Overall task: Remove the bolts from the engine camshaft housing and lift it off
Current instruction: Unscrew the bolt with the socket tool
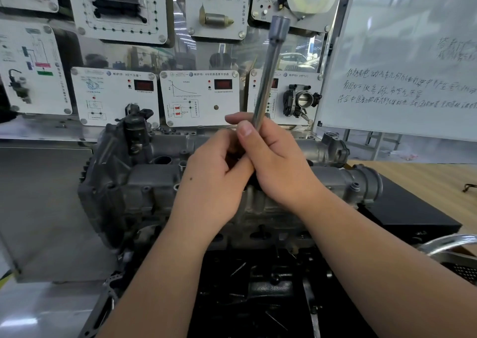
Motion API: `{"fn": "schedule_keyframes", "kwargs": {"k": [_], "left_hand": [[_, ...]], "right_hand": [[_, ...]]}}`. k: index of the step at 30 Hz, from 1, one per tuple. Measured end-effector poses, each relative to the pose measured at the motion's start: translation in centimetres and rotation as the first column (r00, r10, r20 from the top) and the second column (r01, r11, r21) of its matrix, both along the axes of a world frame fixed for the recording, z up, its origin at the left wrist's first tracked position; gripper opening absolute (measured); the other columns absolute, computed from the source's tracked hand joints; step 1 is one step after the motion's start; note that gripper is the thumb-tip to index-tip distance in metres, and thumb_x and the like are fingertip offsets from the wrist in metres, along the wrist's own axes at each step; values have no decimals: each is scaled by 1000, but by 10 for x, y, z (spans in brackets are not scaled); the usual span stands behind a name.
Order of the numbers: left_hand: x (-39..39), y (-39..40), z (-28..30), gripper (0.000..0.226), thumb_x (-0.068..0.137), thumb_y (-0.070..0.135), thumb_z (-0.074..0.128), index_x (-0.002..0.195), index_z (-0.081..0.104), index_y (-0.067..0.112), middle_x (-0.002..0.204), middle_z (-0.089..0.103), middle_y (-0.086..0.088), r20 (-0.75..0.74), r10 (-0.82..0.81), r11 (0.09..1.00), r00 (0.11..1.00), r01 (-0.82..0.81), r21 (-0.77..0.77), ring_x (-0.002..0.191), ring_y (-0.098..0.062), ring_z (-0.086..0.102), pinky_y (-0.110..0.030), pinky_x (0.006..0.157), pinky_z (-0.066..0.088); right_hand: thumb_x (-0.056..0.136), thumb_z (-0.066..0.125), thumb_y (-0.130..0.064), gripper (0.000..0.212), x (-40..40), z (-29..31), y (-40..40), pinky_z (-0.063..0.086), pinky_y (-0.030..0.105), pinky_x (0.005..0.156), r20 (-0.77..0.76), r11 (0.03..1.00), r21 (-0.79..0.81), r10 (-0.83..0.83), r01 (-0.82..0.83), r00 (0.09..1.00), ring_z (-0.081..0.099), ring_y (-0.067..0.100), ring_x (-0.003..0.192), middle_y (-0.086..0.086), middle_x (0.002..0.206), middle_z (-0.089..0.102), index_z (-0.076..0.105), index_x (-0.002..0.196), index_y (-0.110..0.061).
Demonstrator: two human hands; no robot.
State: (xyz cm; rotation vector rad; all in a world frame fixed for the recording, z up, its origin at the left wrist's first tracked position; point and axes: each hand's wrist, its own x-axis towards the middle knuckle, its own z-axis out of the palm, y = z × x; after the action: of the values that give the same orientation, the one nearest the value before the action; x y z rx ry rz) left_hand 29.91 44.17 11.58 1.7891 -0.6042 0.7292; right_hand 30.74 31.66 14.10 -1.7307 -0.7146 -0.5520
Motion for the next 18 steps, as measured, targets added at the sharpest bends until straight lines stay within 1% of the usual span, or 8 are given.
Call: {"fn": "schedule_keyframes", "kwargs": {"k": [2, 5, 9, 12, 13, 15, 17, 18], "left_hand": [[-1, -2, 0, 11, 103, 34, 52, 103, 63, 37, 86, 69, 25, 4, -30, 999, 1000, 30, 34, 76, 3, 67, -11, 60, 46], [-6, -2, 1, 22, 108, 32, 42, 107, 61, 43, 86, 67, 27, -31, -99, 994, 995, 100, 50, 76, 7, 64, -6, 61, 42], [-6, 3, 3, 24, 107, 29, 47, 90, 59, 39, 75, 63, 31, -1, -44, 998, 999, 44, 47, 71, 7, 60, -6, 60, 39], [-3, 1, 2, 13, 102, 38, 52, 93, 60, 35, 78, 65, 26, -8, 6, 1000, 1000, -6, 18, 72, 3, 62, -11, 59, 39], [-2, 1, 1, 12, 101, 41, 53, 95, 61, 34, 83, 67, 24, -16, 15, 1000, 1000, -16, -8, 75, 2, 64, -13, 61, 41], [-2, -1, 0, 11, 100, 43, 57, 102, 63, 34, 92, 71, 21, -20, 18, 999, 1000, -19, -51, 83, 0, 67, -26, 71, 53], [-2, -2, 0, 14, 101, 42, 56, 108, 64, 34, 94, 72, 18, -4, 16, 999, 1000, -16, -28, 86, -2, 69, -36, 75, 57], [-1, -2, 1, 16, 102, 41, 53, 111, 64, 33, 94, 72, 17, 7, 7, 1000, 1000, -7, 8, 86, -2, 68, -35, 75, 57]], "right_hand": [[105, 46, -31, 26, -1, 0, -1, 53, 22, 86, -3, 1000, -7, -17, 17, 1000, 66, 0, 97, -21, 95, 71, 66, 119, -21], [107, 42, -32, 32, -1, 3, -2, 52, 34, 99, -46, 1000, -31, 2, -4, 999, 66, 11, 110, -4, 110, 73, 65, 126, -20], [107, 39, -36, 33, -1, 5, -2, 49, 15, 88, -88, 994, -96, 52, -60, 995, 64, -2, 101, -28, 91, 67, 62, 130, -30], [105, 41, -39, 31, 0, 4, 0, 45, 11, 86, -49, 995, -85, 55, -59, 997, 61, -7, 97, -31, 88, 64, 58, 130, -35], [104, 43, -37, 28, 0, 3, 0, 47, 14, 83, -24, 997, -57, 52, -54, 998, 61, -4, 90, -23, 83, 63, 57, 128, -35], [103, 49, -32, 21, -1, 2, 1, 50, 26, 76, 18, 999, -8, 40, -39, 999, 57, 4, 77, -4, 77, 57, 57, 122, -31], [101, 50, -29, 15, -2, 2, 2, 51, 31, 74, 40, 1000, 12, 9, -10, 999, 57, 7, 75, -7, 78, 58, 59, 113, -27], [101, 50, -30, 14, -2, 2, 2, 53, 34, 76, 35, 1000, 20, -1, 1, 999, 60, 10, 78, -7, 81, 62, 60, 109, -25]]}}
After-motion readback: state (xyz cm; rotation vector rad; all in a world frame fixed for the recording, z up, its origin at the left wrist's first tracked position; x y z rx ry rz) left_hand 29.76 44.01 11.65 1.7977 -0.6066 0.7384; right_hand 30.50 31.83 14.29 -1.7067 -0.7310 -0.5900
